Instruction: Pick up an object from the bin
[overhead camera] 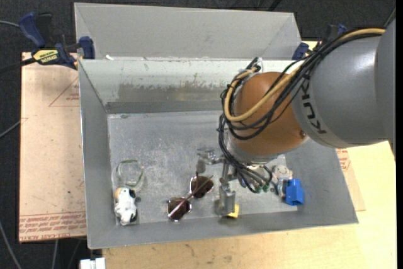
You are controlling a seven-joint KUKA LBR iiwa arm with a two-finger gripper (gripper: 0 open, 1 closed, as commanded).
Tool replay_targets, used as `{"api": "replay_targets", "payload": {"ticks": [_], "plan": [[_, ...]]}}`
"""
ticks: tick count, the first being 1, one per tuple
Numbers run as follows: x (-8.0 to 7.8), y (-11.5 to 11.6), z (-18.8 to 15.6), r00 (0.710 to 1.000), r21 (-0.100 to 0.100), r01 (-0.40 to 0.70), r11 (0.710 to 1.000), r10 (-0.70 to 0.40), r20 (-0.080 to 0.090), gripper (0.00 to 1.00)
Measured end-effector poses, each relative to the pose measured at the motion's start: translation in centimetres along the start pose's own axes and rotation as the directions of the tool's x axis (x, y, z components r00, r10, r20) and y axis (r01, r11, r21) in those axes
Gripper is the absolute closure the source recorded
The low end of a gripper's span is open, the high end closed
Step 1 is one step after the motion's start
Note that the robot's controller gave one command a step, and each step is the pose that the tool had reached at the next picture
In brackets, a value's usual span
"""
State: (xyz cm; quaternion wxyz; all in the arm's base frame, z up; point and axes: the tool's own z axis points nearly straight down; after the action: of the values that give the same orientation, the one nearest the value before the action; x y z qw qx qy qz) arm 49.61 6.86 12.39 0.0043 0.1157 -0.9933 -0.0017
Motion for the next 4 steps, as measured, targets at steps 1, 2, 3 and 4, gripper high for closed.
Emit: {"api": "replay_targets", "payload": {"ticks": [1,2,3,4], "plan": [[-0.9,4.6,4.1,0.984,0.004,0.178,0.984,-0.178,0.008,1.0],[-0.9,4.6,4.1,0.984,0.004,0.178,0.984,-0.178,0.008,1.0],[-0.9,4.6,4.1,0.983,0.004,0.182,0.983,-0.182,0.008,1.0],[-2.3,5.8,4.8,0.913,0.008,0.408,0.913,-0.408,0.008,1.0]]}}
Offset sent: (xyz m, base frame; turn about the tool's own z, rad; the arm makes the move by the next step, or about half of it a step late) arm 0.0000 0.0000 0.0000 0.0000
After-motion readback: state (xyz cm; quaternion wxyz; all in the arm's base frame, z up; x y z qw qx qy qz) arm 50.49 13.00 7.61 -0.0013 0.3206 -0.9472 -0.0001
